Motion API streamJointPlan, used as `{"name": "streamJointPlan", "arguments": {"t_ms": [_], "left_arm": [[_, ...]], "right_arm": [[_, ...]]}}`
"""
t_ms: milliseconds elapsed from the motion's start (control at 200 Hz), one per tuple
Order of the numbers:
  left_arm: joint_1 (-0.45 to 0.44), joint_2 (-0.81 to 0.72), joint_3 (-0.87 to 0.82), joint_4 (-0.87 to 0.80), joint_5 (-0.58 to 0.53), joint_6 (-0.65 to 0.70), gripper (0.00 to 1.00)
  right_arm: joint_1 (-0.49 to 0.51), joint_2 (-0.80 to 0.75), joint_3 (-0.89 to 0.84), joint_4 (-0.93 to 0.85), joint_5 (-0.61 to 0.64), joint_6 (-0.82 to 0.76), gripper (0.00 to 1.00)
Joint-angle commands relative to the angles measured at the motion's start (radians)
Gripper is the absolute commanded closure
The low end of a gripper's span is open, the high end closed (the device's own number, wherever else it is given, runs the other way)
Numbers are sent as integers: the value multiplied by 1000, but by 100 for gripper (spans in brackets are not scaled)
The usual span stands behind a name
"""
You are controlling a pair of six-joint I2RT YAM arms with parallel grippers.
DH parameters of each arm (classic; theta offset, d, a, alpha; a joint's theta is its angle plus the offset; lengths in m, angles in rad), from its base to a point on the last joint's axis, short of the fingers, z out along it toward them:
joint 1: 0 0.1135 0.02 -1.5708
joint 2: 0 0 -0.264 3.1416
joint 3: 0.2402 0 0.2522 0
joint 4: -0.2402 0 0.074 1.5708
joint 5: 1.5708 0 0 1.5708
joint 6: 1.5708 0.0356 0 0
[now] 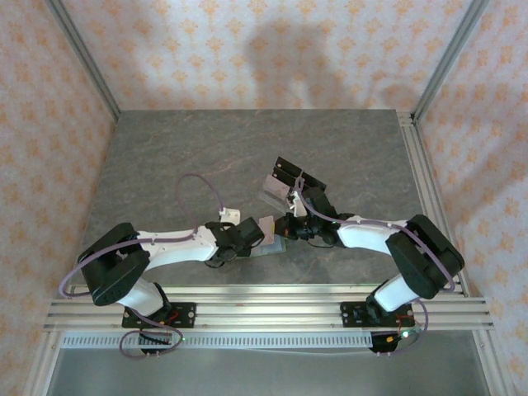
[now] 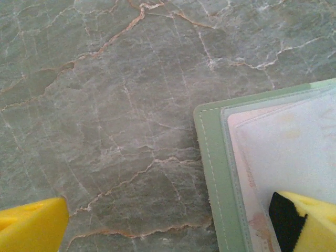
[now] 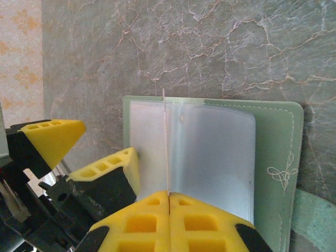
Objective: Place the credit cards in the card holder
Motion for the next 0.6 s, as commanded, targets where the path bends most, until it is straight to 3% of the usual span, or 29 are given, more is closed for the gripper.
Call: {"name": "streamJointPlan", "arguments": {"t_ms": [0,595], "left_arm": [[-11,-13,-15,-51,-12,-38,0],[-11,4,-10,-148,-126,-98,0]], "right_arm": [[7,12,-4,48,-28,4,100],[8,38,-7,49,-45,-6,100]]}}
